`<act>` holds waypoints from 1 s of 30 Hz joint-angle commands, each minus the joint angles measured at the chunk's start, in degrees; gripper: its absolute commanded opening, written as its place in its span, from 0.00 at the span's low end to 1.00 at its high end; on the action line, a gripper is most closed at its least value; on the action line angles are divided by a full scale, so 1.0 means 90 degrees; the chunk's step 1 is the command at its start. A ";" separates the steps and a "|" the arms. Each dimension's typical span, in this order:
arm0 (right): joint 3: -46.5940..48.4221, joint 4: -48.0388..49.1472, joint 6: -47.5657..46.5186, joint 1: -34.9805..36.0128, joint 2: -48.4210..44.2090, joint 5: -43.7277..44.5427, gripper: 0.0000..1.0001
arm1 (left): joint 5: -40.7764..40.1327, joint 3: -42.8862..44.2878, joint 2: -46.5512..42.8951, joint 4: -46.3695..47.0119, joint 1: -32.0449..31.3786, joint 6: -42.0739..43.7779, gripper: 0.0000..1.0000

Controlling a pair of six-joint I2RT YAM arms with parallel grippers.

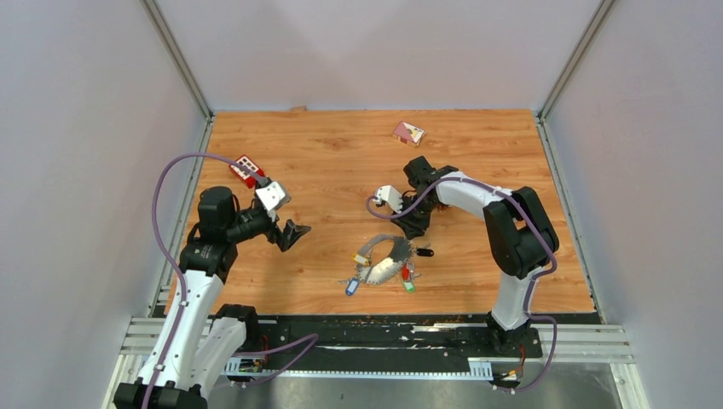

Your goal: Put the keys on the keyring

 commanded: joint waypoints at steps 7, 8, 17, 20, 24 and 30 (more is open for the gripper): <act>0.0243 -0.0196 -0.0145 -0.0053 -0.0003 -0.0291 0.08 | 0.0172 -0.0040 -0.0032 0.0054 0.0011 0.0158 1.00; 0.0259 -0.0220 -0.0138 -0.0070 -0.0037 -0.0306 0.03 | 0.0167 -0.0044 -0.0024 0.0062 0.0010 0.0154 1.00; 0.0207 -0.0089 0.0071 -0.0106 -0.0900 -0.0453 0.00 | 0.0158 -0.0122 0.0055 0.0364 0.0002 -0.0079 1.00; 0.0140 0.0061 0.0169 -0.0107 -0.1276 -0.0423 0.00 | 0.0151 -0.0105 0.0112 0.0488 -0.0006 -0.0217 1.00; 0.0002 0.0290 0.0257 -0.0072 -0.1888 -0.0369 0.00 | 0.0109 0.0025 0.0332 0.0494 -0.0134 -0.0172 0.96; 0.0027 0.0371 0.0361 0.0265 -0.2878 -0.0383 0.00 | 0.0090 0.0687 0.0973 0.0124 -0.0926 0.0640 0.92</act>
